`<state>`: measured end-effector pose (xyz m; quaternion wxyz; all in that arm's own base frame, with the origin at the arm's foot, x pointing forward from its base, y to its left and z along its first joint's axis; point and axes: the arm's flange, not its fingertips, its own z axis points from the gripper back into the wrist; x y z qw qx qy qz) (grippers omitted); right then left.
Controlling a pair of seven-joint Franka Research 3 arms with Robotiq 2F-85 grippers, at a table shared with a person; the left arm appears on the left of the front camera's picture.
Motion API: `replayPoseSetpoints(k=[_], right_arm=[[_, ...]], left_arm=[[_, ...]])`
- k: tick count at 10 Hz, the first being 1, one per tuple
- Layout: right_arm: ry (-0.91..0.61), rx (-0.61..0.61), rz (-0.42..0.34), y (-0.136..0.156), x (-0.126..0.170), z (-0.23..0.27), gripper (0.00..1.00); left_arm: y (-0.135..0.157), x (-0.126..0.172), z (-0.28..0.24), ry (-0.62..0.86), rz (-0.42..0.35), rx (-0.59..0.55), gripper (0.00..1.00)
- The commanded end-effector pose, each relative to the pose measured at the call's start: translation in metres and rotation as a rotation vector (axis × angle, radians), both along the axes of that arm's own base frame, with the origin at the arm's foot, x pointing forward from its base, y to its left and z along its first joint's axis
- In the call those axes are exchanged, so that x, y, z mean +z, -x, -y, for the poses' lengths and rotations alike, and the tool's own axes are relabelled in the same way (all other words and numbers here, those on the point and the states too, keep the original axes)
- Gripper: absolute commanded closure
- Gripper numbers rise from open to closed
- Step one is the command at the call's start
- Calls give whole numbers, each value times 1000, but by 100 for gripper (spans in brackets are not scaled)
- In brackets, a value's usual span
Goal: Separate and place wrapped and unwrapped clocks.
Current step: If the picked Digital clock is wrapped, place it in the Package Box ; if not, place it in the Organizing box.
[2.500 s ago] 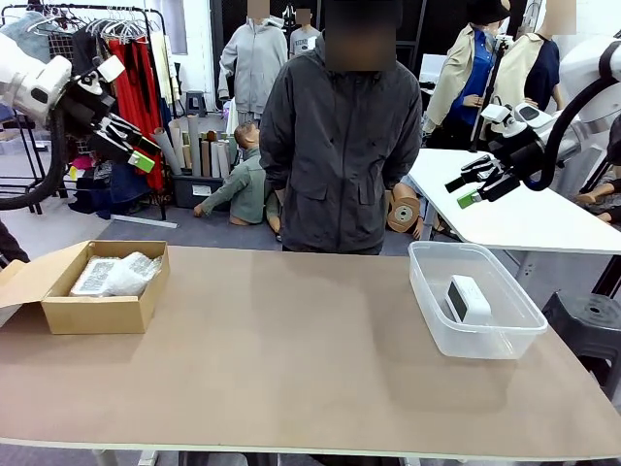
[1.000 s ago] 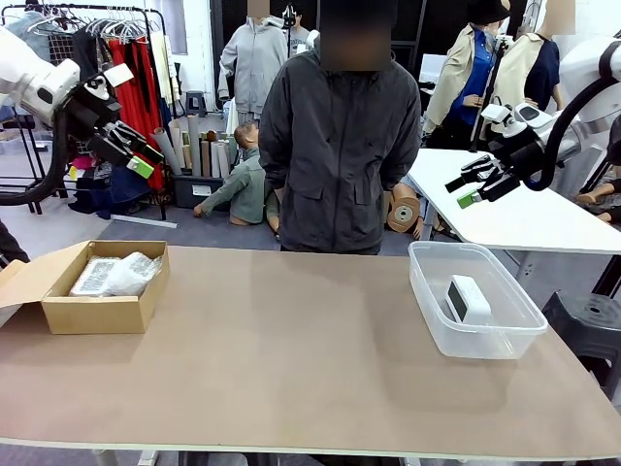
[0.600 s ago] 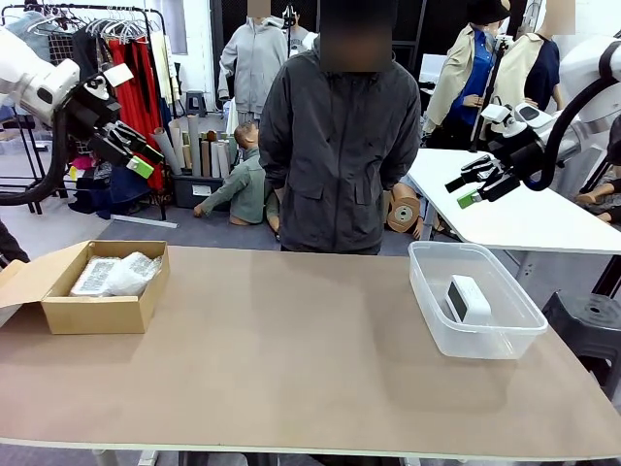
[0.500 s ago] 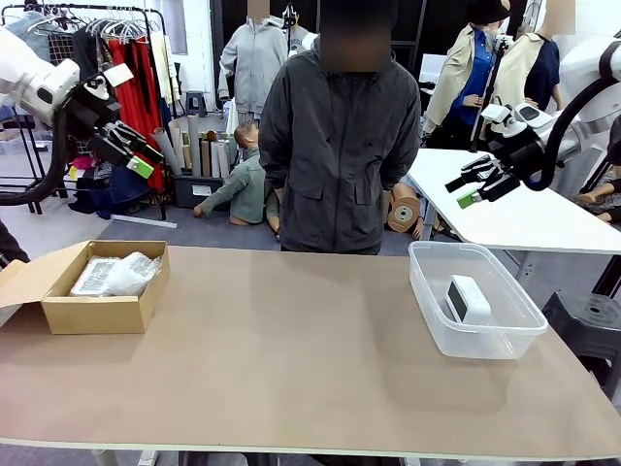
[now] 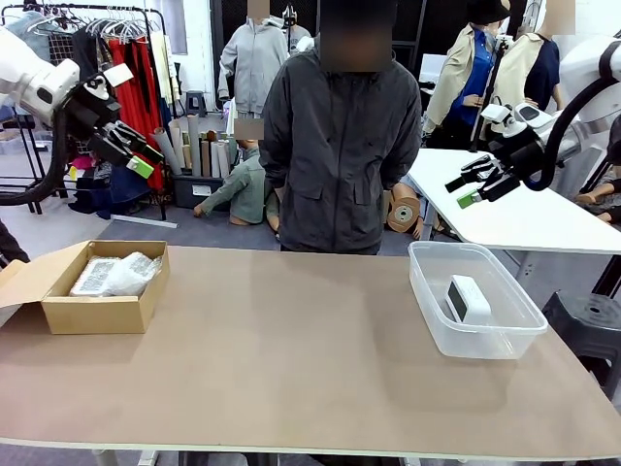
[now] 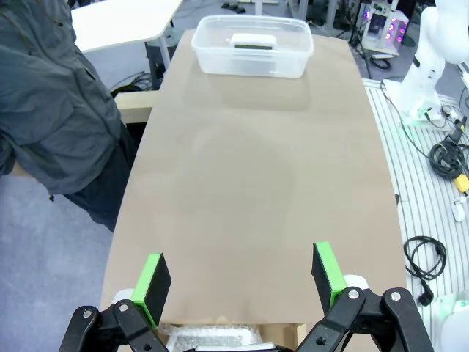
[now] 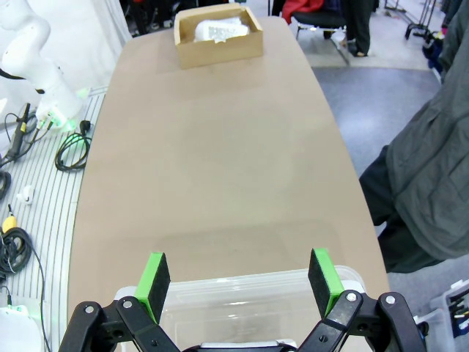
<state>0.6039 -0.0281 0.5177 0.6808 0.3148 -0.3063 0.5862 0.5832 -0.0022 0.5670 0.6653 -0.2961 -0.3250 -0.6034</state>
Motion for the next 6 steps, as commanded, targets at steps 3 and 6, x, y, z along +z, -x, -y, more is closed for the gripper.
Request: replayPoseSetpoints(k=[3, 6], right_arm=[[5, -9, 11, 1, 1, -2, 0], [5, -9, 11, 1, 1, -2, 0]], left_arm=[[2, 0, -1, -1, 14, -7, 0], [2, 0, -1, -1, 14, -7, 0]])
